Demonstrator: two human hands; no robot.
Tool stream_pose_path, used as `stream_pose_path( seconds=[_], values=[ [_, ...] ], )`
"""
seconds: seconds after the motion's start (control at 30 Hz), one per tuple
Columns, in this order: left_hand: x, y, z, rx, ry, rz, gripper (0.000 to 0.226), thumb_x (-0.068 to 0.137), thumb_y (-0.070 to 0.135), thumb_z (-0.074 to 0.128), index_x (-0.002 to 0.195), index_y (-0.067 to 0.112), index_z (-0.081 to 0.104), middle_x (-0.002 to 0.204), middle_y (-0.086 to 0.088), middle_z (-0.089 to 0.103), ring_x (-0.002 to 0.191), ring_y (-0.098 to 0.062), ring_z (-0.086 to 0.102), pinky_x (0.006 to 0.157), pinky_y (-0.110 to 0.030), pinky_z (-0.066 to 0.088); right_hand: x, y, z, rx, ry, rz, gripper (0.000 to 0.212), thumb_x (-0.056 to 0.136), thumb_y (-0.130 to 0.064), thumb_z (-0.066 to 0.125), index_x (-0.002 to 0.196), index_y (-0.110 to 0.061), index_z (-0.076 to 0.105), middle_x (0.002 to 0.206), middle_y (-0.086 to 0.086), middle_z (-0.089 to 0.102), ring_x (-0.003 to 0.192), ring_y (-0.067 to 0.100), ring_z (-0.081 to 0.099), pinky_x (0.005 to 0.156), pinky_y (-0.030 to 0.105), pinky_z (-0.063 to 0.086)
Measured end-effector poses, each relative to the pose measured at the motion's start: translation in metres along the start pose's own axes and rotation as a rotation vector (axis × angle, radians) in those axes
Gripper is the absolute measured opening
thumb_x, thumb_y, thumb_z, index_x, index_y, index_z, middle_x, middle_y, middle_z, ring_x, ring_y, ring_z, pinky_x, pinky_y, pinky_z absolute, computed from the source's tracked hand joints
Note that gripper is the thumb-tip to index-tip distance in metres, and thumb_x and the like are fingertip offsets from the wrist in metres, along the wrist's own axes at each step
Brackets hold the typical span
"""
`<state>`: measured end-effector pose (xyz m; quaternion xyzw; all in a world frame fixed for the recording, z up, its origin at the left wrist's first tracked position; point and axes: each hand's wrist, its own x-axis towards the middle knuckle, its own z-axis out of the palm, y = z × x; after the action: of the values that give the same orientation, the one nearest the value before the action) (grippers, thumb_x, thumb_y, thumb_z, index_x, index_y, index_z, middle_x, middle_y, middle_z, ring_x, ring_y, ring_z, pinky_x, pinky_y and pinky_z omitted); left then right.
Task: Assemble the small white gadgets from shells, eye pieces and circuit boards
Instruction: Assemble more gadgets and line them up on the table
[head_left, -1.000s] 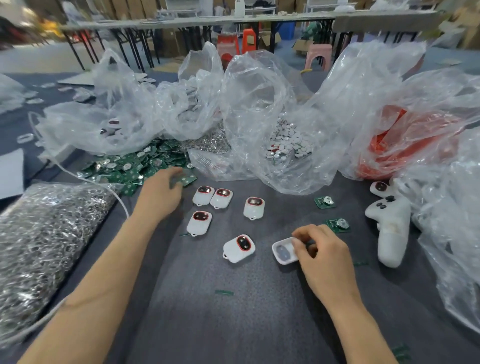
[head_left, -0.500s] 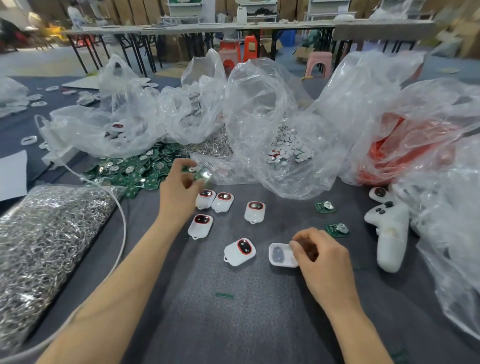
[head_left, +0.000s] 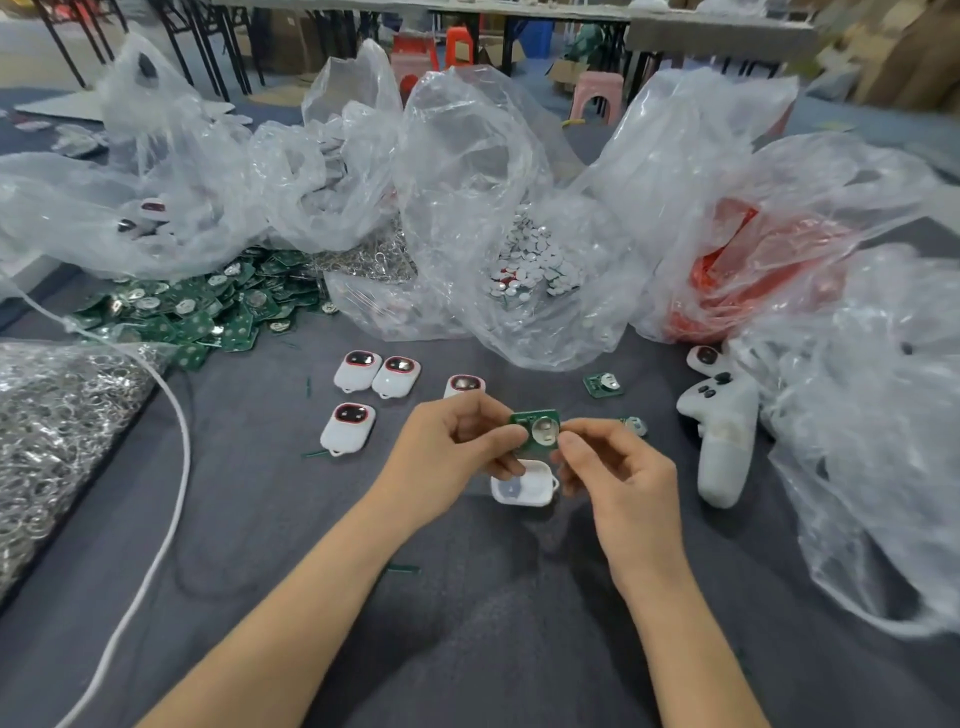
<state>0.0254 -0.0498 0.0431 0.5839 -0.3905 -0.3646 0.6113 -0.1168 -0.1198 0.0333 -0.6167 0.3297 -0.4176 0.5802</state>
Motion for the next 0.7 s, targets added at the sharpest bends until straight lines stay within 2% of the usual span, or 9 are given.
stream_pose_path(
  seconds=[0.13, 0.2, 0.33, 0.4, 0.47, 0.53, 0.6, 0.7],
  values=[
    [0.0, -0.002, -0.004, 0.011, -0.011, -0.003, 0.013, 0.086, -0.004, 0.063, 0.078, 0.006, 0.064, 0.057, -0.005, 0.067, 0.051, -0.014, 0.063, 0.055, -0.021, 0.053, -0.001, 0.0, 0.001, 0.038, -0.031, 0.043, 0.009, 0.085, -0.005, 0.065, 0.08, -0.011, 0.07, 0.064, -0.002, 0.065, 0.056, 0.006, 0.057, 0.055, 0.017, 0.048],
    [-0.001, -0.003, -0.005, 0.03, -0.021, 0.012, 0.014, 0.085, -0.003, 0.064, 0.078, 0.008, 0.065, 0.059, -0.005, 0.067, 0.051, -0.015, 0.064, 0.055, -0.021, 0.053, -0.002, -0.001, 0.001, 0.104, -0.05, 0.061, 0.006, 0.084, -0.006, 0.066, 0.088, -0.01, 0.068, 0.069, 0.002, 0.067, 0.058, 0.009, 0.058, 0.055, 0.02, 0.05],
    [-0.004, -0.005, -0.006, 0.101, -0.031, 0.041, 0.012, 0.085, 0.005, 0.068, 0.078, 0.015, 0.068, 0.064, -0.004, 0.07, 0.057, -0.017, 0.067, 0.058, -0.021, 0.053, -0.003, -0.001, 0.001, 0.11, -0.093, 0.045, 0.023, 0.085, -0.003, 0.065, 0.1, -0.019, 0.07, 0.074, 0.002, 0.068, 0.064, 0.01, 0.061, 0.058, 0.019, 0.051],
    [-0.004, -0.006, -0.012, 0.27, -0.004, 0.107, 0.006, 0.083, 0.02, 0.073, 0.085, 0.023, 0.069, 0.074, 0.005, 0.072, 0.069, -0.009, 0.067, 0.068, -0.017, 0.051, -0.001, 0.0, 0.0, 0.135, -0.024, 0.038, 0.027, 0.087, 0.0, 0.062, 0.094, -0.023, 0.074, 0.077, -0.003, 0.07, 0.071, 0.007, 0.063, 0.06, 0.018, 0.05],
    [-0.004, -0.009, -0.021, 0.631, -0.056, 0.199, 0.028, 0.074, 0.045, 0.075, 0.098, 0.033, 0.066, 0.091, 0.017, 0.068, 0.091, -0.002, 0.058, 0.082, -0.015, 0.042, 0.002, 0.002, -0.004, 0.173, 0.052, 0.063, 0.029, 0.086, 0.0, 0.062, 0.085, -0.026, 0.075, 0.08, -0.003, 0.072, 0.075, 0.006, 0.063, 0.063, 0.019, 0.049],
    [-0.003, -0.013, -0.024, 0.93, -0.156, 0.248, 0.051, 0.068, 0.06, 0.073, 0.111, 0.035, 0.061, 0.102, 0.02, 0.058, 0.103, -0.003, 0.045, 0.091, -0.023, 0.034, 0.004, 0.004, -0.007, 0.187, 0.103, 0.106, 0.028, 0.084, -0.002, 0.064, 0.078, -0.028, 0.074, 0.079, -0.004, 0.072, 0.073, 0.006, 0.062, 0.064, 0.023, 0.045],
    [-0.003, -0.017, -0.023, 1.035, -0.191, 0.265, 0.051, 0.069, 0.06, 0.072, 0.112, 0.035, 0.061, 0.103, 0.018, 0.053, 0.108, -0.004, 0.04, 0.096, -0.027, 0.028, 0.005, 0.006, -0.009, 0.17, 0.136, 0.128, 0.025, 0.083, -0.002, 0.066, 0.077, -0.025, 0.07, 0.076, -0.005, 0.071, 0.07, 0.007, 0.061, 0.063, 0.025, 0.042],
    [-0.002, -0.02, -0.023, 1.027, -0.199, 0.298, 0.04, 0.075, 0.054, 0.07, 0.111, 0.037, 0.062, 0.103, 0.019, 0.054, 0.111, -0.004, 0.042, 0.099, -0.027, 0.024, 0.005, 0.009, -0.007, 0.1, 0.153, 0.137, 0.024, 0.084, -0.001, 0.066, 0.088, -0.025, 0.069, 0.075, -0.005, 0.069, 0.065, 0.007, 0.062, 0.058, 0.022, 0.048]
  ],
)
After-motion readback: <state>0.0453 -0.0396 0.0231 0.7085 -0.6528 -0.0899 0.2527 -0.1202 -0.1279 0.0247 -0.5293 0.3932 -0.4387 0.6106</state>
